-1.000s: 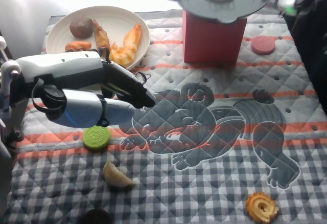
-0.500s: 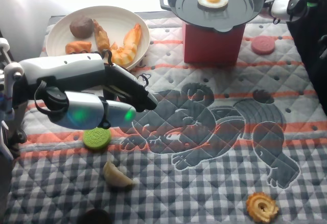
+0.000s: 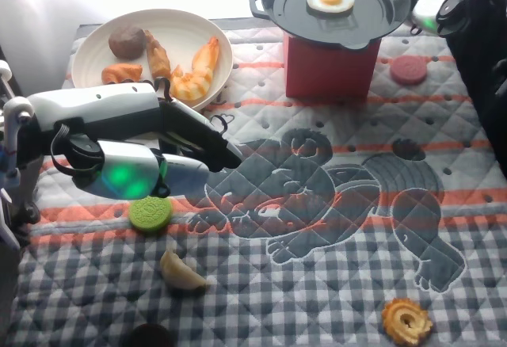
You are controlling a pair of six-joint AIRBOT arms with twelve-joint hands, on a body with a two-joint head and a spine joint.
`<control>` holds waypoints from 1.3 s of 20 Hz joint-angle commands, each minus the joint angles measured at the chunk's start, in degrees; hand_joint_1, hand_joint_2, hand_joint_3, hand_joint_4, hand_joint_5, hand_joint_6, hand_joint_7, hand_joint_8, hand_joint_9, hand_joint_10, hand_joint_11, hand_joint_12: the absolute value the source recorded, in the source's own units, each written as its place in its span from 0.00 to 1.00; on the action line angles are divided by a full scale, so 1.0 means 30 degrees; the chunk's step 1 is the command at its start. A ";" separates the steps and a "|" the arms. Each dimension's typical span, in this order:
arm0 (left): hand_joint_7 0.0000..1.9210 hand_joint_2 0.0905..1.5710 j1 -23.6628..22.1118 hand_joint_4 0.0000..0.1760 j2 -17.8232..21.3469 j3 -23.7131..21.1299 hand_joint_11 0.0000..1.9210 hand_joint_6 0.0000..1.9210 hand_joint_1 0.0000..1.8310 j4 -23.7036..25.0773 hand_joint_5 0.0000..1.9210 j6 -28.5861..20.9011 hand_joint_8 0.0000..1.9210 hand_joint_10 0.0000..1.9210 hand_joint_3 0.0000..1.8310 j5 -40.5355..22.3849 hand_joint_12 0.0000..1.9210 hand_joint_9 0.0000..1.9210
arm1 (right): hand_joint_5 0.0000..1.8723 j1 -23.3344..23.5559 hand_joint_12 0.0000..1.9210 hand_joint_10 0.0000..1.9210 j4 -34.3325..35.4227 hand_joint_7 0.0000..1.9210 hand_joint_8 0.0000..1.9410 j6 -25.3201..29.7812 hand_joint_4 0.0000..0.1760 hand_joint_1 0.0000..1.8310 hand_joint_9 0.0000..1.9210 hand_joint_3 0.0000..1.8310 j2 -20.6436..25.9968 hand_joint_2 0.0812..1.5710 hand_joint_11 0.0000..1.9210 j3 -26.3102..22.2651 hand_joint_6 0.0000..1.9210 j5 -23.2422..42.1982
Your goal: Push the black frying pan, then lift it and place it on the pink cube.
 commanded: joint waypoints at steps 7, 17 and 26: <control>0.37 0.88 -0.0045 0.00 0.0063 0.0024 0.09 0.02 0.24 -0.0684 0.38 -0.0057 0.07 0.53 0.00 -0.1864 0.85 0.17 | 0.03 0.0037 0.50 0.15 -0.0254 0.06 0.01 -0.0389 0.20 0.43 0.02 0.00 0.0884 0.78 0.00 -0.0809 0.00 0.2125; 0.38 0.88 0.0091 0.00 0.0118 0.0001 0.09 0.01 0.27 -0.0962 0.38 -0.0059 0.05 0.49 0.00 -0.1871 0.83 0.18 | 0.00 -0.0015 0.00 0.00 -0.0254 0.00 0.00 -0.3147 0.24 0.46 0.00 0.00 0.2839 0.73 0.00 -0.3143 0.00 0.1860; 0.37 0.89 0.0587 0.00 0.0707 -0.0255 0.07 0.01 0.27 -0.1730 0.38 -0.0048 0.05 0.54 0.00 -0.2330 0.86 0.15 | 0.00 -0.1180 0.00 0.00 -0.1740 0.00 0.00 -0.4291 0.25 0.44 0.00 0.00 0.7671 0.73 0.00 -0.8876 0.00 0.5475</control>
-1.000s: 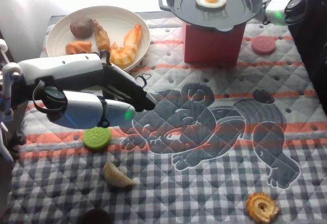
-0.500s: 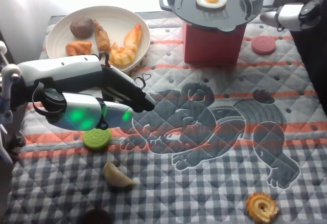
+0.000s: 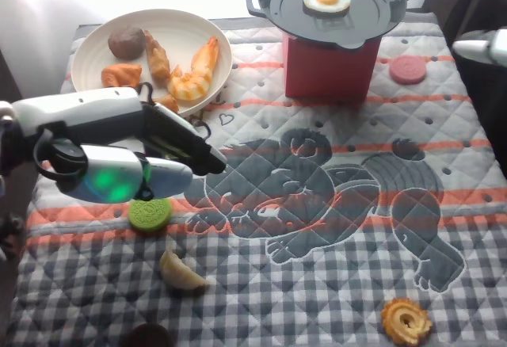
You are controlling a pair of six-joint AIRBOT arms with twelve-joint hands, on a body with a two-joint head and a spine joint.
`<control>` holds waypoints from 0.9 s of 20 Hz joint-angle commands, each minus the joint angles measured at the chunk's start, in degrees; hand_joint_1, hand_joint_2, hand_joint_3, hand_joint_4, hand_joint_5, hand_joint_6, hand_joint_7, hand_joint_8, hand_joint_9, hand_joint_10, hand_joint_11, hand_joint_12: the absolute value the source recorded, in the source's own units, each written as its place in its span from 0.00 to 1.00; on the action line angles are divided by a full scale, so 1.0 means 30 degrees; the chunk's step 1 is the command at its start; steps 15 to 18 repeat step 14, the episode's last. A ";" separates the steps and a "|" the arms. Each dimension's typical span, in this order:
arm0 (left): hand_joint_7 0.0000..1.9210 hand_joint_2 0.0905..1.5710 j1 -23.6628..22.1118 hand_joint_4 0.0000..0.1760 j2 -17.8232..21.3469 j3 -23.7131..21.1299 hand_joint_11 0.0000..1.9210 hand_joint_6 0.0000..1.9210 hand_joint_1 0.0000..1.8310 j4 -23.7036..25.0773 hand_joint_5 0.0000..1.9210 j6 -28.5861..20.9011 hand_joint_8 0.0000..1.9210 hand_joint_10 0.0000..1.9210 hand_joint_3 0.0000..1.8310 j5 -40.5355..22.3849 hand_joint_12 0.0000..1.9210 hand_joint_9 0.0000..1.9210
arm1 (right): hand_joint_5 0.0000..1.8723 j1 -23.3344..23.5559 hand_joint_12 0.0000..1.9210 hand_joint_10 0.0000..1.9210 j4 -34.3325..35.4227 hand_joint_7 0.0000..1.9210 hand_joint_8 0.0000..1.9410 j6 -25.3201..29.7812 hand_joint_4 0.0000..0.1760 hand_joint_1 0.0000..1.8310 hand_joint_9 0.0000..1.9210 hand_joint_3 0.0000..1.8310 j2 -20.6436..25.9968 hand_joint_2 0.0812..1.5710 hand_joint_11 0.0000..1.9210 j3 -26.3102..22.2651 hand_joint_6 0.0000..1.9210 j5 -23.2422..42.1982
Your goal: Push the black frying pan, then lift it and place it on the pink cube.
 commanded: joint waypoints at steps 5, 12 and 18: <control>0.34 0.89 -0.0224 0.00 0.1315 -0.0894 0.02 0.00 0.21 -0.1492 0.36 0.1224 0.04 0.47 0.00 -0.3017 0.83 0.12 | 0.00 -0.2109 0.00 0.00 -0.2613 0.00 0.00 0.2591 0.47 0.38 0.00 0.00 0.2928 0.74 0.00 -0.2769 0.00 0.7129; 0.04 0.86 -0.0285 0.00 0.2610 -0.1326 0.00 0.00 0.14 -0.4877 0.01 0.3862 0.00 0.09 0.00 -0.5339 0.55 0.01 | 0.00 -0.6794 0.00 0.00 -0.2985 0.00 0.00 0.6001 0.61 0.33 0.00 0.00 0.4701 0.74 0.00 -0.4621 0.00 1.3905; 0.01 0.85 -0.0199 0.00 0.2711 -0.1349 0.00 0.00 0.14 -0.6015 0.00 0.4731 0.00 0.02 0.00 -0.6298 0.42 0.00 | 0.00 -0.7932 0.00 0.00 -0.2942 0.00 0.00 0.7406 0.54 0.33 0.00 0.00 0.4796 0.74 0.00 -0.4652 0.00 1.5675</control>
